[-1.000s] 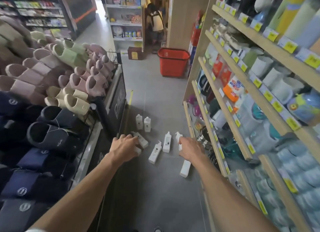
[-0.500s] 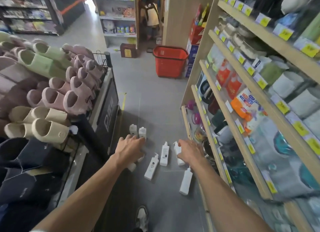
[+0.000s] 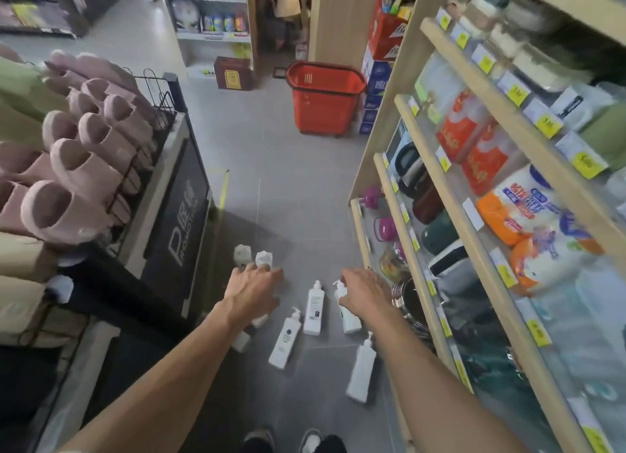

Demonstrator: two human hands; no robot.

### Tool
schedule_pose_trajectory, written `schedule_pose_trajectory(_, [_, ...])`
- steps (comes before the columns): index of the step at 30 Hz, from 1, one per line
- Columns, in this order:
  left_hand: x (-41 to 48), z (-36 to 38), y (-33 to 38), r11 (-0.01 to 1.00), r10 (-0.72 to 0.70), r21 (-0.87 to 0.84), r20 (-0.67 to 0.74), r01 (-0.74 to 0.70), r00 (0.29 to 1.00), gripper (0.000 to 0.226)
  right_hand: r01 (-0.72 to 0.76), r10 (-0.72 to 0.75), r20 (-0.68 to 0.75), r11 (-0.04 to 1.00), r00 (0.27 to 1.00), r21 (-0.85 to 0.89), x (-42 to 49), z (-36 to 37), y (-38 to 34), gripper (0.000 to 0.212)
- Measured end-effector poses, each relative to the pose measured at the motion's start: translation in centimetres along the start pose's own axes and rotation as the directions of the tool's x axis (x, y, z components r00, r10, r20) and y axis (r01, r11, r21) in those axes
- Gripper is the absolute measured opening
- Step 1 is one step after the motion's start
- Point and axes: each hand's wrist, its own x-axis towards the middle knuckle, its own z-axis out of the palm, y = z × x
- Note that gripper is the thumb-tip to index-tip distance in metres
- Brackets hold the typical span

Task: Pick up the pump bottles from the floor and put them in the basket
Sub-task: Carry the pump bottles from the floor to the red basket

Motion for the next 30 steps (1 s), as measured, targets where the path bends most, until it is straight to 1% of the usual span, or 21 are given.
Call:
schedule_pose_trajectory(3, [3.9, 4.5, -0.3, 1.0, 0.011, -0.015, 0.007, -0.011, 1.0, 0.046, 0.008, -0.008, 0.003, 1.0, 1.0, 0.002, 4.6, 3.8, 1.0, 0.025])
schedule_pose_trajectory(10, [12.8, 17.5, -2.1, 0.999, 0.038, -0.042, 0.087, -0.034, 0.996, 0.045, 0.018, -0.019, -0.033, 1.0, 0.999, -0.016, 15.1, 14.7, 3.8, 0.037])
schedule_pose_trajectory(13, [16.4, 24.1, -2.7, 0.997, 0.055, -0.054, 0.112, -0.05, 0.992, 0.045, 0.02, -0.021, -0.021, 1.0, 1.0, -0.02, 19.5, 20.6, 4.8, 0.037])
schedule_pose_trajectory(17, [21.9, 34.1, -3.3, 0.997, 0.074, -0.026, 0.106, -0.072, 0.992, 0.045, 0.027, -0.027, -0.008, 0.999, 1.0, -0.025, 25.6, 30.2, 6.0, 0.039])
schedule_pose_trajectory(21, [27.6, 43.8, -4.6, 0.995, 0.098, 0.007, 0.108, -0.099, 0.989, 0.046, 0.07, -0.071, -0.009, 0.994, 0.997, -0.088, 32.0, 40.2, 7.0, 0.033])
schedule_pose_trajectory(23, [29.9, 48.2, -5.3, 0.996, 0.082, 0.011, 0.118, -0.084, 0.99, 0.046, 0.086, -0.087, -0.007, 0.989, 0.996, -0.118, 34.8, 44.7, 7.5, 0.036])
schedule_pose_trajectory(26, [32.2, 53.7, -5.6, 0.998, 0.061, 0.018, 0.143, -0.064, 0.988, 0.045, 0.09, -0.09, 0.003, 0.985, 0.996, -0.144, 38.1, 50.1, 8.1, 0.042])
schedule_pose_trajectory(30, [33.7, 59.3, -5.5, 0.998, 0.055, 0.023, 0.188, -0.06, 0.981, 0.049, 0.104, -0.101, 0.025, 0.983, 0.995, -0.15, 40.8, 55.4, 8.5, 0.041])
